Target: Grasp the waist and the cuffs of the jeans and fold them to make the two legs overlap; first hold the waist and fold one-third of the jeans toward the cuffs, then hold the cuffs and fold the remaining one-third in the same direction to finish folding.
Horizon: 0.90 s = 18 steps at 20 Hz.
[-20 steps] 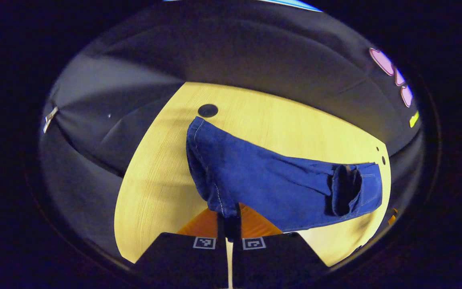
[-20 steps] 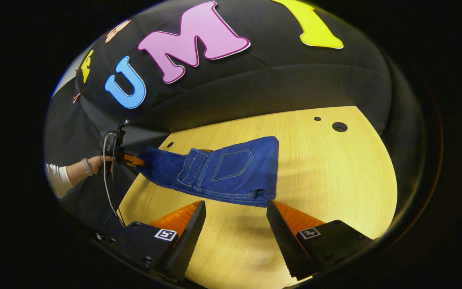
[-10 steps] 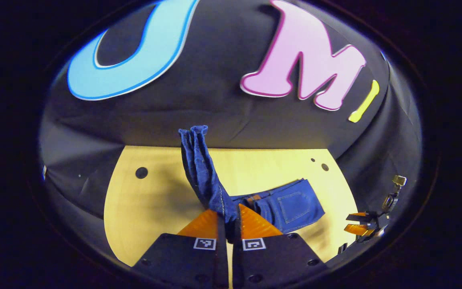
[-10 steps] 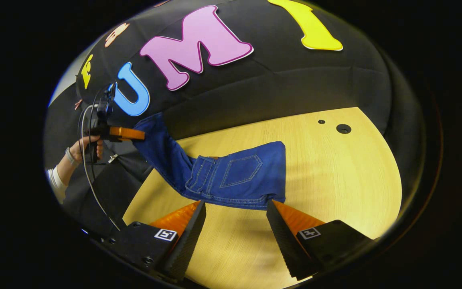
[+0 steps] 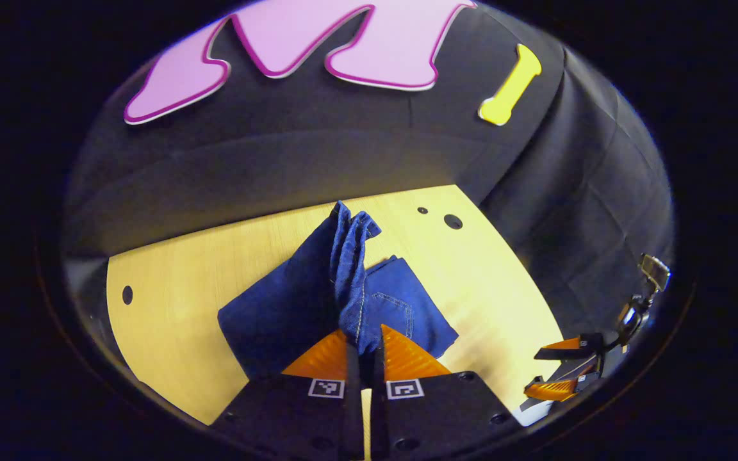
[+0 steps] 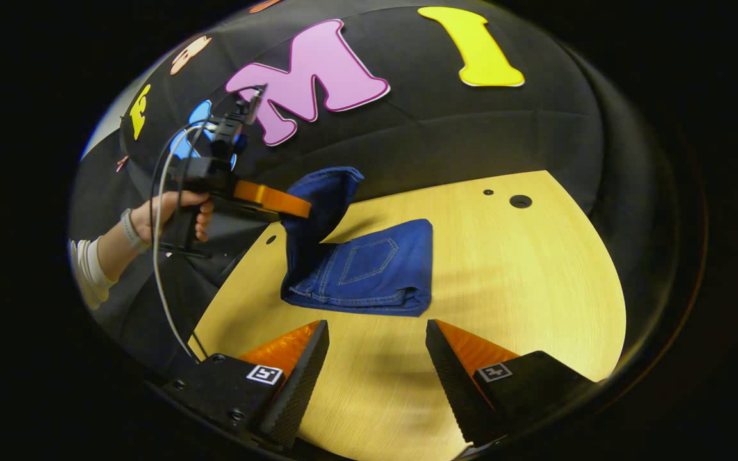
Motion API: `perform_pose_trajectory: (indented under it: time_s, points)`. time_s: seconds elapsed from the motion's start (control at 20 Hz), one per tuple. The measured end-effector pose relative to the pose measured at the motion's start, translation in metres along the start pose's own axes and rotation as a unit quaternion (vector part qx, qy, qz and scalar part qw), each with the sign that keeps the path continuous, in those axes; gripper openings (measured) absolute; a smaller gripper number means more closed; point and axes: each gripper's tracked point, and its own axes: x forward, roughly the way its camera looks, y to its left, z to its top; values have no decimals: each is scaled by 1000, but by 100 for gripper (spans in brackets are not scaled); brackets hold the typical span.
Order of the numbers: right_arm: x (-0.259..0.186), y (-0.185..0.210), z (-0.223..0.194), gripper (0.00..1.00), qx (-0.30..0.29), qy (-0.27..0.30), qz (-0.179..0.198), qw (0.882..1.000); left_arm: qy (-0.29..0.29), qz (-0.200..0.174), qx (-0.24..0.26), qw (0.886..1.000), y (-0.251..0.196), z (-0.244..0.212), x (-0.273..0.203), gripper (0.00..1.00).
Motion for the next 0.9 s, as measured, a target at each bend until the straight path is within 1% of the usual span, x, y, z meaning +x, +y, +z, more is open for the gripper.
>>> perform_pose_trajectory:
  time_s: [0.1, 0.25, 0.35, 0.4, 0.45, 0.5, 0.55, 0.65, 0.7, 0.75, 0.8, 0.9]
  points:
    - [-10, -18, -11, 93, 17, 5, -13, 1000, 28, 7, 14, 999, -13, -23, 29, 10]
    - [-24, -48, -16, 94, 38, 6, -34, 999, 87, 6, 17, 996, -27, -71, 69, 13]
    - [-36, -62, -11, 94, 44, -1, -45, 998, 126, -25, 9, 992, -46, -99, 89, 22]
    - [-43, -67, -7, 94, 46, -6, -49, 998, 128, -20, 7, 992, -48, -105, 94, 46]
    - [-49, -71, -2, 94, 47, -13, -53, 997, 118, -13, 11, 993, -50, -108, 102, 64]
    - [-55, -74, 2, 94, 47, -21, -56, 997, 102, -6, 20, 995, -52, -107, 101, 82]
    - [-61, -75, 7, 94, 47, -30, -62, 997, 81, -4, 27, 996, -52, -100, 96, 80]
    - [-76, -74, 18, 94, 44, -55, -73, 995, 10, -6, 44, 999, -60, -79, 69, 84]
    - [-85, -73, 24, 93, 36, -69, -83, 994, -34, -4, 54, 998, -64, -67, 45, 89]
    - [-95, -71, 29, 95, 25, -81, -91, 992, -80, 4, 66, 995, -64, -57, 16, 90]
    - [-106, -68, 35, 97, 12, -93, -101, 990, -129, 17, 79, 988, -61, -48, -15, 94]
    - [-130, -56, 49, 97, -16, -120, -118, 986, -218, 46, 95, 970, -53, -38, -91, 99]
